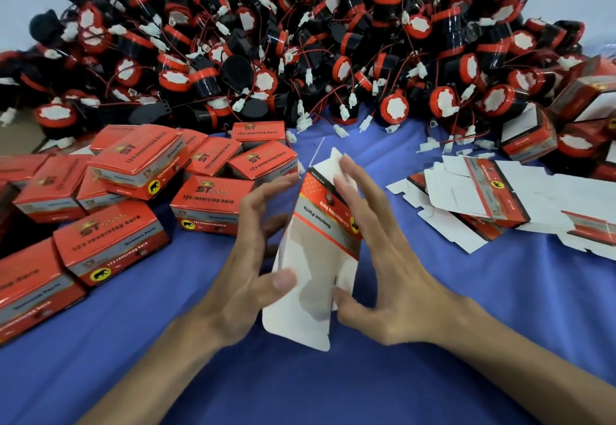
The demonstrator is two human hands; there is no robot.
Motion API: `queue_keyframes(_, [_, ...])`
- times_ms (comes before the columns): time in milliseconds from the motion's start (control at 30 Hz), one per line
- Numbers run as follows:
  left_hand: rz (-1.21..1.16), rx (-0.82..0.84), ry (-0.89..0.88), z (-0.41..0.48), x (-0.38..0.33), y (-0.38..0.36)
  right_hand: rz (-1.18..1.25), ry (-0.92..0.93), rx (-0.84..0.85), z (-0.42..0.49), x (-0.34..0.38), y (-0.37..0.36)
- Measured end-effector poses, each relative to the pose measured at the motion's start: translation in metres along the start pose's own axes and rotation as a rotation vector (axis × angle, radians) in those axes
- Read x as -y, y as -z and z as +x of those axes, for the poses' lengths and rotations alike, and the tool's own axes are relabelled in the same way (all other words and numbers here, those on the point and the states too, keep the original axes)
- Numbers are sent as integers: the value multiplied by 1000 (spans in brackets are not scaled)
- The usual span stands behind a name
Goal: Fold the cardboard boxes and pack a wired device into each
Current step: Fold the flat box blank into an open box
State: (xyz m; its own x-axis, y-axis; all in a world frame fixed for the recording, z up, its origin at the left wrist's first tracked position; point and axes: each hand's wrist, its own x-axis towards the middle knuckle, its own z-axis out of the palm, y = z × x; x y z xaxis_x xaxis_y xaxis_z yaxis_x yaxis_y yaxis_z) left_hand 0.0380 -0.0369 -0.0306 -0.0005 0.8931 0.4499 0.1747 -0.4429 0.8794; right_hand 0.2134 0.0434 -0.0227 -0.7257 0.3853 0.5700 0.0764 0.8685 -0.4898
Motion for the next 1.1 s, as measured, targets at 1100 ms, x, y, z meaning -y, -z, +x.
queue_keyframes(1100, [-47,-285,18,3,0,-3,206,-480,-46,2,5,-6])
